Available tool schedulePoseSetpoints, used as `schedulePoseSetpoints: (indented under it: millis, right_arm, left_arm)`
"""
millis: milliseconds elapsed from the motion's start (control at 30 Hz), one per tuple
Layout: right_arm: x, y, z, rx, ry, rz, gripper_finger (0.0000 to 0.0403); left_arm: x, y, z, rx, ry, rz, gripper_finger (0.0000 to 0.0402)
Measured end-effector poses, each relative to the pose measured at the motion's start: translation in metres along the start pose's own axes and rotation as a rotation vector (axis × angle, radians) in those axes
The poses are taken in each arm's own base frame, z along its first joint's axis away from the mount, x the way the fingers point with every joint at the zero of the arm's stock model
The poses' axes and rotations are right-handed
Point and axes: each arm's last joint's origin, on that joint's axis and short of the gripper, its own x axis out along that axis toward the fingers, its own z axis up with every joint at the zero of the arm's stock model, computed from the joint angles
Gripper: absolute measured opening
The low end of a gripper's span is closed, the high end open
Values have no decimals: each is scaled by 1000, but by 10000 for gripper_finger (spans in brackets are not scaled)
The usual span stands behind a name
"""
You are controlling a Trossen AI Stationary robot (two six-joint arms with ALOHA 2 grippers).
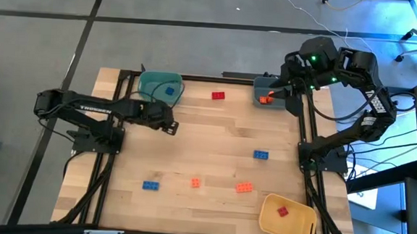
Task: Sort & place blocks by color
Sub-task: Put the red game piece into the yellow bin
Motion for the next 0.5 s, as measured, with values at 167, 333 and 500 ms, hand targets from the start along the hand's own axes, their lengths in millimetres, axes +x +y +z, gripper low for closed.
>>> schedulePoseSetpoints:
  millis: [167,333,500]
  right_arm:
    - [3,-1,1,-4,7,2,152]
    - [9,-1,4,-70,12,50,152]
    - [21,-2,8,-166,7,149,152]
  left_arm:
    - [-35,-33,30,91,-93,-144,130]
    - [-71,-61,55,184,-175,-286,130]
    - [-88,-85,68,276,-205,-360,130]
